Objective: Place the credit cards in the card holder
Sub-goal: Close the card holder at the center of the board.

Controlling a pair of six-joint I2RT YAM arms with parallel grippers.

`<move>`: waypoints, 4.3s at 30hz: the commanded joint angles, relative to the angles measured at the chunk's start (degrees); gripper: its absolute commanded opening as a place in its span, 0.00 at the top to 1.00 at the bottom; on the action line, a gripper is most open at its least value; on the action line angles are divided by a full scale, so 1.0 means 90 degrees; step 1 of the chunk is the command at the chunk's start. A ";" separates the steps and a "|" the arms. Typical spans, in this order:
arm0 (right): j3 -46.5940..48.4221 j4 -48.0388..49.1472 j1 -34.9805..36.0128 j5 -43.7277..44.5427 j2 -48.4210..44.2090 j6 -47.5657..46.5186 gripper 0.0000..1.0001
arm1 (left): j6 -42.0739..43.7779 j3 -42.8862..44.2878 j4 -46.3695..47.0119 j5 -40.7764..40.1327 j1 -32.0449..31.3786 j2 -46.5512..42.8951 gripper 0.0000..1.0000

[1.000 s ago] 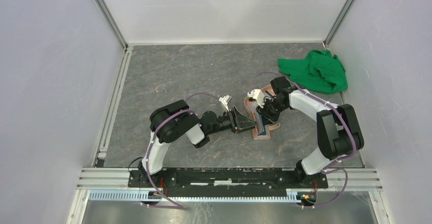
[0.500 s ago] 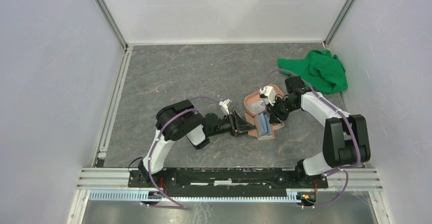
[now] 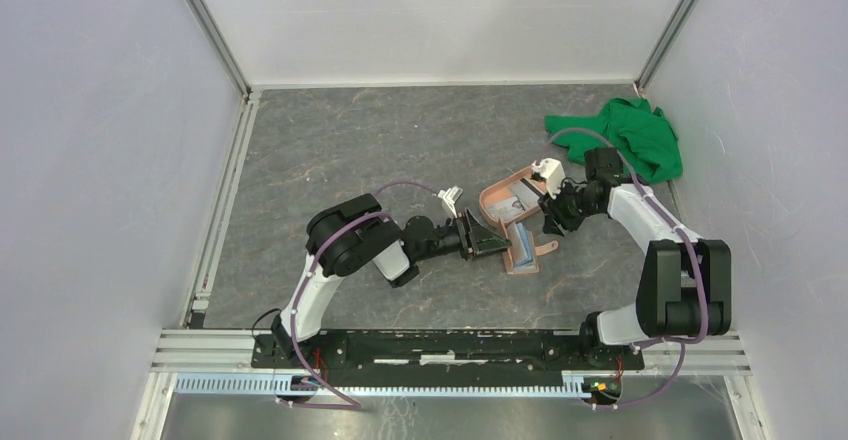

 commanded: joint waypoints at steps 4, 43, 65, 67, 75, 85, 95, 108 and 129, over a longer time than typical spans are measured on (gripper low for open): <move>-0.0021 0.0147 -0.0509 -0.0330 -0.0235 0.0125 0.58 | 0.0430 0.0618 0.0364 0.0377 -0.0152 0.0224 0.43; -0.0038 -0.0665 -0.2086 -0.1789 0.0593 -0.0364 0.56 | 0.2427 0.1799 -0.4286 -0.0217 -0.0510 -0.0301 0.49; 0.0051 -0.0957 -0.2082 -0.2042 0.1085 -0.0495 0.72 | 0.2446 0.1817 -0.4273 -0.0211 -0.0539 -0.0311 0.49; 0.0052 -0.0940 -0.2080 -0.2055 0.1128 -0.0486 0.73 | 0.2456 0.1817 -0.4279 -0.0217 -0.0540 -0.0311 0.49; 0.0096 -0.0937 -0.2080 -0.2099 0.1120 -0.0480 0.95 | 0.2474 0.1827 -0.4265 -0.0206 -0.0548 -0.0361 0.49; 0.0181 -0.1180 -0.2071 -0.2373 0.0628 -0.1003 1.00 | 0.3791 0.1734 -0.5419 -0.0643 -0.0550 -0.1787 0.39; 0.0140 -0.0516 -0.1609 -0.1775 0.0373 -0.0524 1.00 | 0.5146 0.1615 -0.6629 -0.1282 -0.0444 -0.2255 0.51; 0.0154 -0.0020 -0.0152 -0.1240 0.0139 -0.0519 1.00 | 0.6422 0.1838 -0.7880 -0.2256 -0.0432 -0.2371 0.60; 0.0594 0.0064 0.0845 -0.0880 0.0284 -0.0457 1.00 | 0.5943 0.1914 -0.7115 -0.1718 -0.0442 -0.2267 0.62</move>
